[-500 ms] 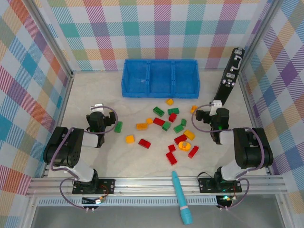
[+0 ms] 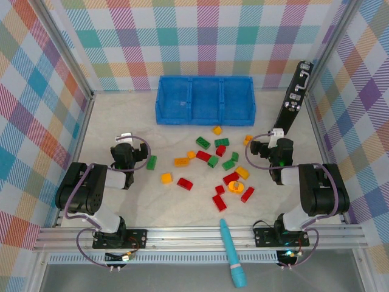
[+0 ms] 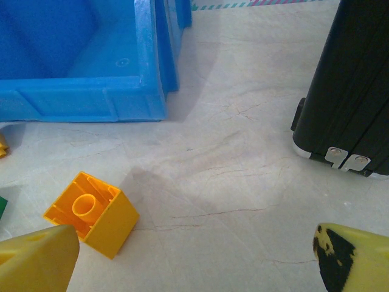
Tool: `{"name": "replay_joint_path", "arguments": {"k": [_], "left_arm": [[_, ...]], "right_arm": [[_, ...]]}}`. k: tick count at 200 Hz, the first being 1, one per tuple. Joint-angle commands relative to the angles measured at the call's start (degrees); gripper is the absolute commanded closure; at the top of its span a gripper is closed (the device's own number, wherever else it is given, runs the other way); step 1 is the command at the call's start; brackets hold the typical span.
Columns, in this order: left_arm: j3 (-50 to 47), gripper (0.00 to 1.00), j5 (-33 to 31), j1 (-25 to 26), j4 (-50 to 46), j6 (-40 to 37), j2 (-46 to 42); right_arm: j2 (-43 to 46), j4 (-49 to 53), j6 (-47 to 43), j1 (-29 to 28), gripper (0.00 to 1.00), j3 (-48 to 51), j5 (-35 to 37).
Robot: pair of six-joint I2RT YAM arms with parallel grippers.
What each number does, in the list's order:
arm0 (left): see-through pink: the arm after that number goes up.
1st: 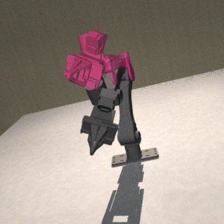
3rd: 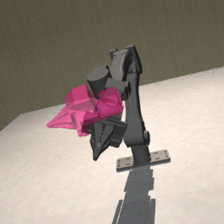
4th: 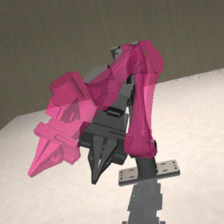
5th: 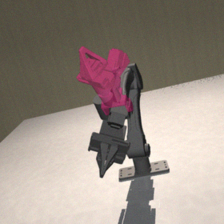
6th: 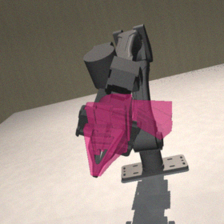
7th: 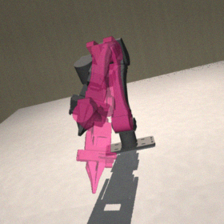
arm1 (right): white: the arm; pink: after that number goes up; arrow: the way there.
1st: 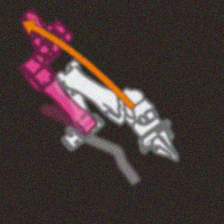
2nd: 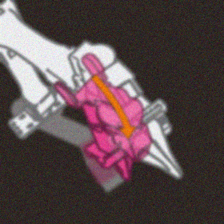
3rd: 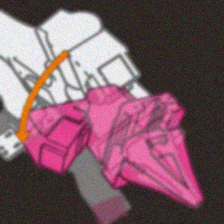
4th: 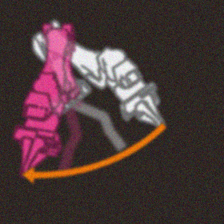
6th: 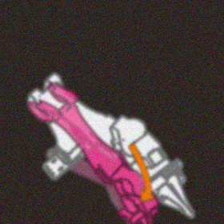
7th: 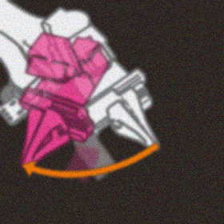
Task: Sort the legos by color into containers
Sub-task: Pick up the lego from the middle-right of the table.
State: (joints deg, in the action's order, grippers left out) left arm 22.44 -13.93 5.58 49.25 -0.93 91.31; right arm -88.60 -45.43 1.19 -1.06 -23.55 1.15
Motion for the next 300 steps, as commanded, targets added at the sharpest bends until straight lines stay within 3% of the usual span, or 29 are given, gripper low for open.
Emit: {"name": "replay_joint_path", "arguments": {"k": [1,70,89,103,121,141,176,224,260,286,300], "left_arm": [[0.99,0.00,1.03,-0.08,0.18,0.22,-1.09],[1.39,0.00,2.14,-0.63,-0.60,0.48,-1.03],[1.16,0.00,4.21,-1.10,-0.36,0.32,-1.79],[6.60,0.00,3.40,-0.85,-12.02,-0.03,-5.06],[12.37,0.00,1.59,1.08,-24.64,-1.29,-10.71],[19.45,0.00,0.06,3.93,-34.93,-0.54,-15.69],[36.02,0.00,-0.07,8.30,-56.39,0.33,-16.89],[49.03,0.00,2.77,11.71,-75.39,-2.17,-18.22],[48.20,0.00,12.50,11.91,-79.31,-6.97,-21.37],[35.62,0.00,21.90,12.08,-67.95,-6.11,-29.99],[30.35,0.00,23.15,13.24,-62.07,-6.00,-34.51]], "right_arm": [[0.62,-1.68,-0.45,0.44,0.01,-0.18,-0.88],[0.79,-1.76,-0.31,0.41,0.01,-0.20,-1.01],[4.48,9.83,-0.53,0.43,0.01,-5.20,-1.43],[6.97,25.03,1.44,0.41,0.01,-11.66,0.98],[8.49,32.34,3.75,0.38,0.01,-15.05,2.60],[9.32,37.24,7.31,0.44,0.01,-17.11,1.30],[8.97,44.19,16.67,0.44,0.01,-20.95,-5.90],[5.10,52.46,25.98,0.29,0.03,-25.70,-7.56],[0.22,54.03,25.19,-0.53,0.03,-28.94,-7.76],[-3.19,54.53,23.19,-3.72,0.02,-31.32,-5.97],[-5.73,56.78,22.68,-5.13,0.02,-34.05,-4.31]]}}
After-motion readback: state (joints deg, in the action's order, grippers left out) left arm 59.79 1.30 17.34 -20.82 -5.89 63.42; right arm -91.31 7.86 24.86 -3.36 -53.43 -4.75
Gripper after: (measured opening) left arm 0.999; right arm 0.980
